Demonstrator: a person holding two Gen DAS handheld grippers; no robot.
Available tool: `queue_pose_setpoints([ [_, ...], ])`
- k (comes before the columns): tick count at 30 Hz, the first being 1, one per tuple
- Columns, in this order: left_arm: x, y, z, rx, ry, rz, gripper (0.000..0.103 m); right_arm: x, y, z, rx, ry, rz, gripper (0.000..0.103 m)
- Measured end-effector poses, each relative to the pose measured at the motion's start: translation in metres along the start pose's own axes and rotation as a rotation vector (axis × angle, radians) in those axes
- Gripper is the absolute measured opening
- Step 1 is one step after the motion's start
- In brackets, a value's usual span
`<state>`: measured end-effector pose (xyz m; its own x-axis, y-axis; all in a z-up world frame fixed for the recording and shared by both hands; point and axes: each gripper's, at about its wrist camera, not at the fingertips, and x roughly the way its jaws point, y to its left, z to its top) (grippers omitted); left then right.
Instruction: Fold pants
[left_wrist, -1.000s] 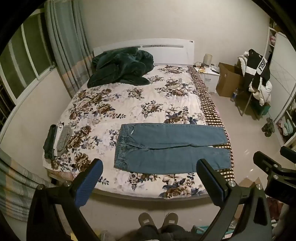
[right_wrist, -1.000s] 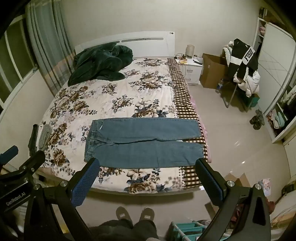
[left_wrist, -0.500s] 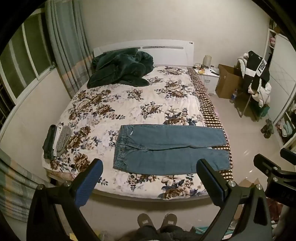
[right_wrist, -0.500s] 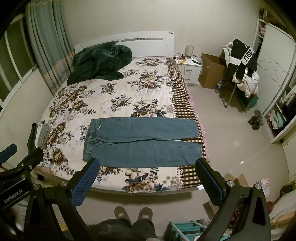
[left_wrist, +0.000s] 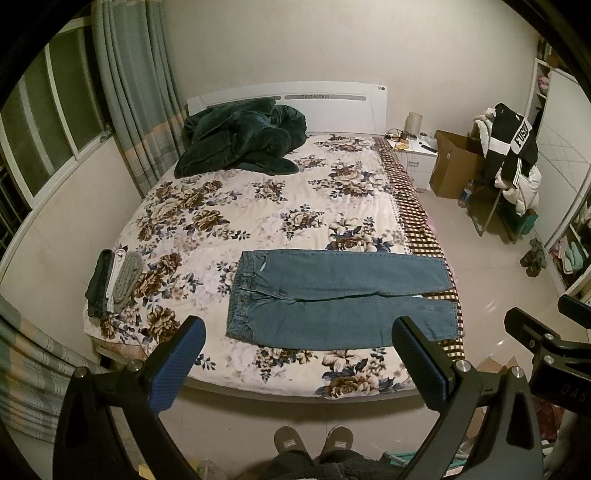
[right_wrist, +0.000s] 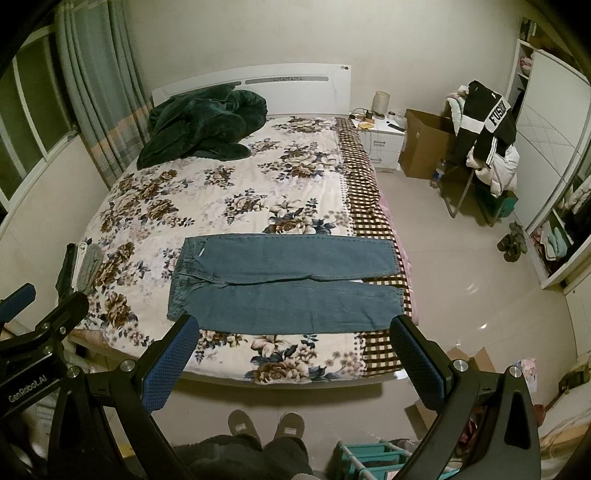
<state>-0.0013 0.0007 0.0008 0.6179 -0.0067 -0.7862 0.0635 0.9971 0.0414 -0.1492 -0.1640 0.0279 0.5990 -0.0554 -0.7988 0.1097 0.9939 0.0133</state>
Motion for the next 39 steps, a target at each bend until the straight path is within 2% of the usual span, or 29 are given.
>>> queue_pose_setpoints([
  [37,0.0,-0.005,0.006,-0.003,-0.011,-0.002,0.103,-0.02,0.022,-0.005,0.0,0.004,0.007,0.103],
  [38,0.0,-0.006,0.006,-0.004,-0.012,-0.003,0.103,-0.028,0.02,0.014,-0.006,0.005,0.01,0.103],
  [39,0.0,-0.006,0.007,-0.004,-0.013,-0.001,0.103,-0.032,0.02,0.017,-0.011,0.005,0.01,0.103],
])
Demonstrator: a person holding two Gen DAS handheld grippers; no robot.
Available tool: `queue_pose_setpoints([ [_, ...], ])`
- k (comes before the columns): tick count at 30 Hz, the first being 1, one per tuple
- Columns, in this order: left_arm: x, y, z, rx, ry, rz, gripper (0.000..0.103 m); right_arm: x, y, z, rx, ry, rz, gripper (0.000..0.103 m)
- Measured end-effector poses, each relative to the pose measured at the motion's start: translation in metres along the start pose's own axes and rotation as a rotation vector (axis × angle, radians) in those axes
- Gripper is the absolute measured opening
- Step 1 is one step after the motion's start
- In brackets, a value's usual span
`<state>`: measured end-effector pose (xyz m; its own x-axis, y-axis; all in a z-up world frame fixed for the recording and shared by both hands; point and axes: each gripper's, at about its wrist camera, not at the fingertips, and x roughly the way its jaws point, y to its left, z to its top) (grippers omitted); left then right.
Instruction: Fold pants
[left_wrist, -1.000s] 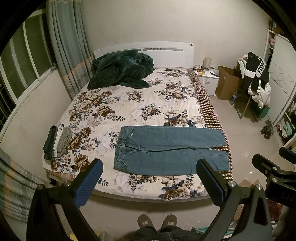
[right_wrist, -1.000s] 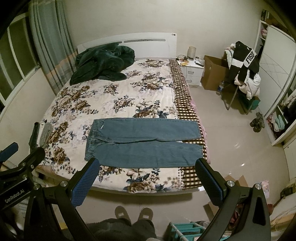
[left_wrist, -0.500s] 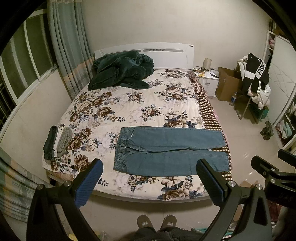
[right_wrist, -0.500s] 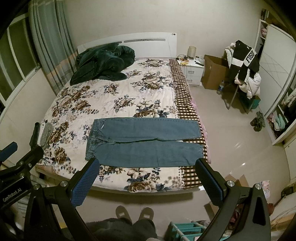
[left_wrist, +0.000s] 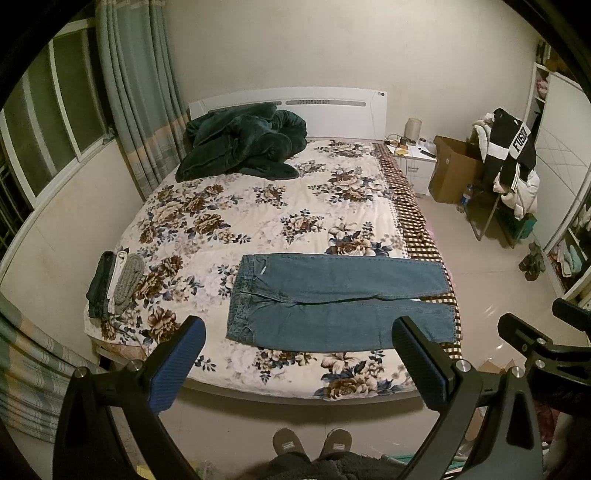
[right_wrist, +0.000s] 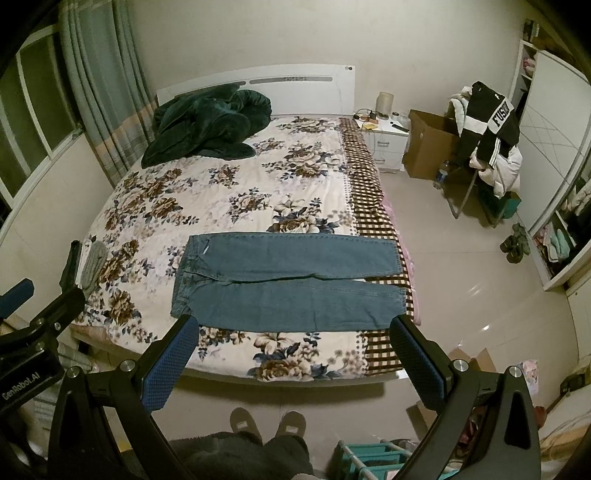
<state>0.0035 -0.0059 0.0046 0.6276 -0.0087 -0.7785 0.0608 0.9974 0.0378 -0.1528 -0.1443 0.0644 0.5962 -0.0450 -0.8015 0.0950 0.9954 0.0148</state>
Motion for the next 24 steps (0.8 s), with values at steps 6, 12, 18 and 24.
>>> queue_pose_setpoints([
  [6,-0.002,-0.002,0.013,-0.003,-0.001,0.004,0.103,-0.003,0.0,0.002,-0.003,-0.002,0.007,0.103],
  [12,-0.014,0.003,0.025,-0.01,-0.001,0.01,0.103,0.003,-0.006,0.002,-0.017,0.001,0.026,0.103],
  [18,-0.004,0.002,0.021,-0.023,0.002,0.029,0.103,0.023,-0.015,0.003,-0.021,0.015,0.048,0.103],
  [24,0.033,0.004,0.039,-0.064,-0.052,0.119,0.103,0.057,-0.033,0.013,0.007,0.02,0.037,0.103],
])
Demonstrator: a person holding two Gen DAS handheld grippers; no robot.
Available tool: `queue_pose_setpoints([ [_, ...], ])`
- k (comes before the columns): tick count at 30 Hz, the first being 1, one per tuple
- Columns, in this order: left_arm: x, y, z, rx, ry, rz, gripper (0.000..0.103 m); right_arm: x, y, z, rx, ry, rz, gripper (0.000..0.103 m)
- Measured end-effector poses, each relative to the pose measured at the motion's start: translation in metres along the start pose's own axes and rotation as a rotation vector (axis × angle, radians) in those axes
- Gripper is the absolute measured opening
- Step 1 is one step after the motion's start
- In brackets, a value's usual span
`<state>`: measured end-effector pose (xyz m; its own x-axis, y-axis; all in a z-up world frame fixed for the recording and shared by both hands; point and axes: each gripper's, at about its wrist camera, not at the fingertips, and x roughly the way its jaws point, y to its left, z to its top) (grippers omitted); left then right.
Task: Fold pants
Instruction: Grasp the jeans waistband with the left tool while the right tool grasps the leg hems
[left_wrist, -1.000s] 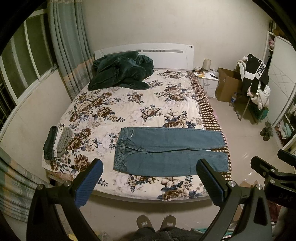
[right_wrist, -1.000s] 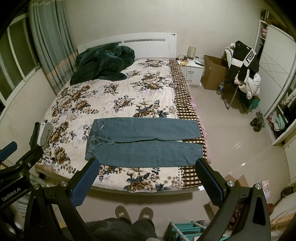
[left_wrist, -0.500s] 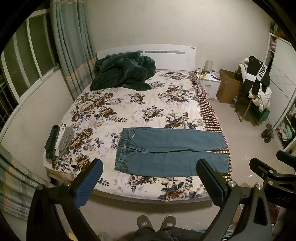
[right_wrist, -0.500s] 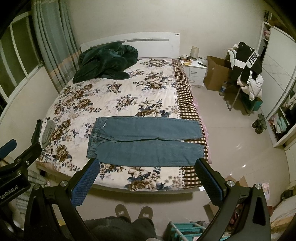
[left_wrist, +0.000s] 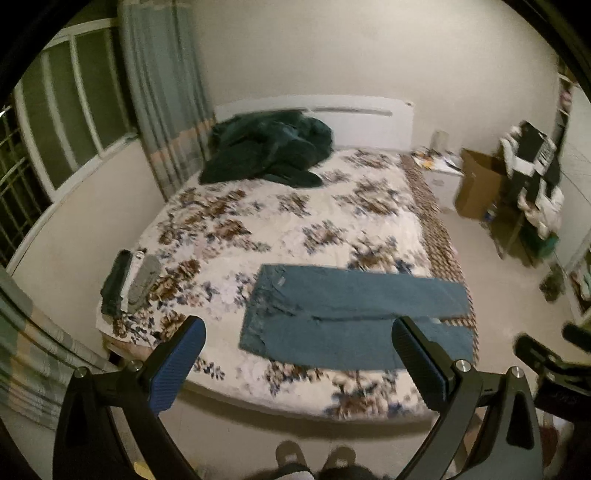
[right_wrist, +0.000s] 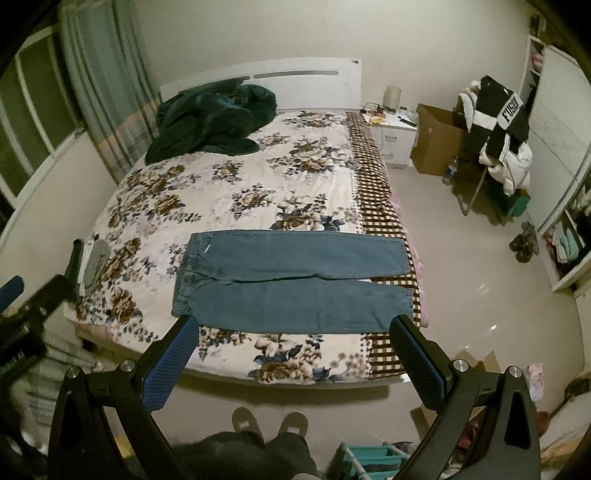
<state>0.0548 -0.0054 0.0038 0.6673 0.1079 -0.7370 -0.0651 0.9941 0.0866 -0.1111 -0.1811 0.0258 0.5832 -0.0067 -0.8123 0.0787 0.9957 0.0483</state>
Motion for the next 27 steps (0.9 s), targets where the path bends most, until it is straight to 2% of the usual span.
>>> queue_pose_setpoints([
  [3,0.031,0.0,0.006,-0.018,-0.019,0.041,0.103,0.032,-0.014,0.014,0.021,-0.006,-0.021,0.103],
  [6,0.072,-0.003,0.014,-0.035,-0.002,0.068,0.103,0.074,-0.028,0.035,0.048,-0.004,-0.053,0.103],
  [9,0.118,-0.006,0.023,-0.038,0.044,0.066,0.103,0.116,-0.039,0.057,0.078,0.02,-0.078,0.103],
  [15,0.228,-0.018,0.051,-0.011,0.132,0.063,0.103,0.229,-0.052,0.105,0.135,0.099,-0.132,0.103],
  [18,0.289,-0.02,0.066,-0.022,0.187,0.042,0.103,0.301,-0.06,0.13,0.182,0.14,-0.164,0.103],
  [20,0.344,-0.02,0.075,-0.058,0.254,0.022,0.103,0.361,-0.068,0.147,0.232,0.188,-0.186,0.103],
  [23,0.429,-0.015,0.079,-0.134,0.375,0.022,0.103,0.454,-0.081,0.161,0.329,0.275,-0.202,0.103],
  [27,0.552,-0.005,0.07,-0.28,0.533,0.041,0.103,0.573,-0.106,0.162,0.476,0.377,-0.218,0.103],
])
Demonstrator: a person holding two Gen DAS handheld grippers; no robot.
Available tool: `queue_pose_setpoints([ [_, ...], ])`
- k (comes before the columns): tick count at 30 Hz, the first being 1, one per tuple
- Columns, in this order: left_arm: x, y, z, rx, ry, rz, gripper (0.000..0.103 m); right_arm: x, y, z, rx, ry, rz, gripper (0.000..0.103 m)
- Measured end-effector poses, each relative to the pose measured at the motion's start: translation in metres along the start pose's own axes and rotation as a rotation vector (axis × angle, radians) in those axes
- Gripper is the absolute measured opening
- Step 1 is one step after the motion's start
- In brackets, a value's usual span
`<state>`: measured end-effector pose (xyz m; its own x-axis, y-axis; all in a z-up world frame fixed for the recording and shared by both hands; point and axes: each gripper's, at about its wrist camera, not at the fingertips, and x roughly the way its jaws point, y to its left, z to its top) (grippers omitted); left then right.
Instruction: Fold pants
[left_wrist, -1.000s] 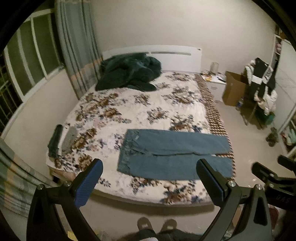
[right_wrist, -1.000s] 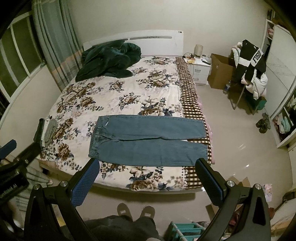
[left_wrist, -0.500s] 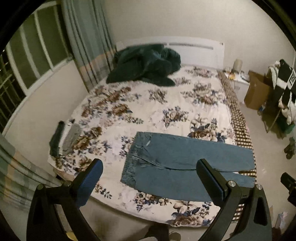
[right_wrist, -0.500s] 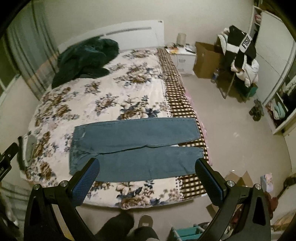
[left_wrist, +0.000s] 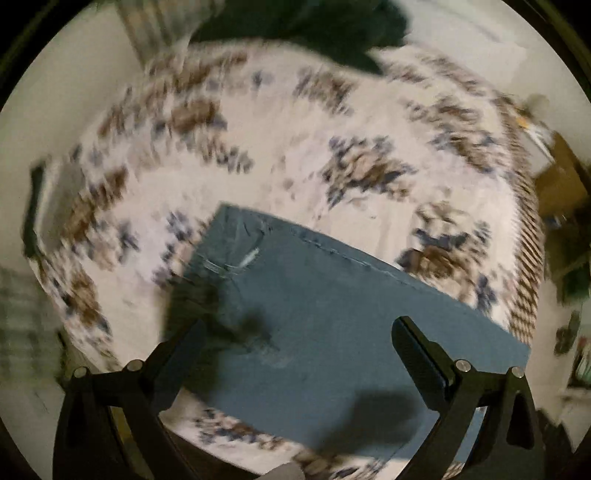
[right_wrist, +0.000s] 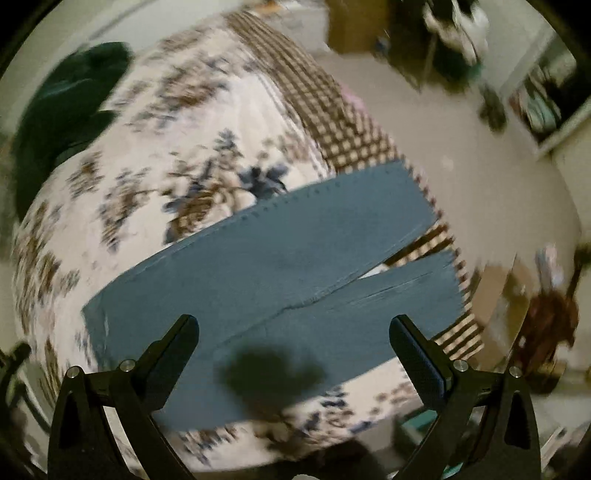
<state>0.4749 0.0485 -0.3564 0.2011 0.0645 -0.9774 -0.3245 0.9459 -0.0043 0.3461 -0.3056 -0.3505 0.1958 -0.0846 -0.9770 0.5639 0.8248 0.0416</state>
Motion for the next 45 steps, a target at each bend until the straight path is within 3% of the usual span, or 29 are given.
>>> queue_pose_setpoints([
  [4,0.097,-0.004,0.04,-0.139,0.123,-0.005,0.103,0.104,0.002,0.052,0.127,0.079,-0.033,0.103],
  [8,0.179,-0.004,0.073,-0.238,0.205,0.016,0.103,0.181,-0.008,0.094,0.216,0.133,-0.083,0.103],
  [12,0.241,0.004,0.094,-0.352,0.293,0.015,0.097,0.232,-0.022,0.121,0.288,0.175,-0.118,0.103],
  [16,0.266,0.012,0.092,-0.396,0.293,0.006,0.084,0.271,-0.031,0.153,0.333,0.191,-0.158,0.103],
  [18,0.257,0.016,0.082,-0.403,0.239,0.003,0.07,0.289,-0.033,0.165,0.368,0.242,-0.208,0.103],
  [20,0.242,0.024,0.071,-0.4,0.184,0.03,0.019,0.308,-0.035,0.172,0.379,0.272,-0.225,0.103],
  [22,0.228,0.033,0.057,-0.381,0.132,-0.053,0.018,0.321,-0.035,0.173,0.387,0.302,-0.228,0.103],
  [25,0.211,0.041,0.04,-0.341,0.08,-0.159,0.005,0.329,-0.036,0.169,0.394,0.319,-0.188,0.09],
  [26,0.204,0.044,0.035,-0.332,0.066,-0.176,0.005,0.328,-0.035,0.167,0.387,0.314,-0.17,0.076],
  [27,0.196,0.045,0.031,-0.326,0.05,-0.197,0.004,0.326,-0.034,0.166,0.375,0.31,-0.16,0.053],
  [28,0.189,0.047,0.028,-0.32,0.037,-0.212,0.004,0.322,-0.033,0.164,0.359,0.298,-0.148,0.041],
  [29,0.178,0.05,0.021,-0.315,0.013,-0.231,0.004,0.317,-0.033,0.161,0.349,0.289,-0.14,0.019],
  [30,0.173,0.054,0.017,-0.318,-0.004,-0.246,0.004,0.312,-0.033,0.16,0.34,0.277,-0.135,0.014],
  [37,0.138,0.084,0.013,-0.331,-0.114,-0.365,0.003,0.247,-0.043,0.124,0.315,0.175,-0.029,0.007],
  [41,0.095,0.115,-0.029,-0.315,-0.154,-0.44,0.002,0.205,-0.061,0.084,0.314,0.15,0.025,0.007],
  [45,0.067,0.147,-0.085,-0.322,-0.167,-0.457,0.001,0.166,-0.105,0.047,0.3,0.149,0.067,0.006],
])
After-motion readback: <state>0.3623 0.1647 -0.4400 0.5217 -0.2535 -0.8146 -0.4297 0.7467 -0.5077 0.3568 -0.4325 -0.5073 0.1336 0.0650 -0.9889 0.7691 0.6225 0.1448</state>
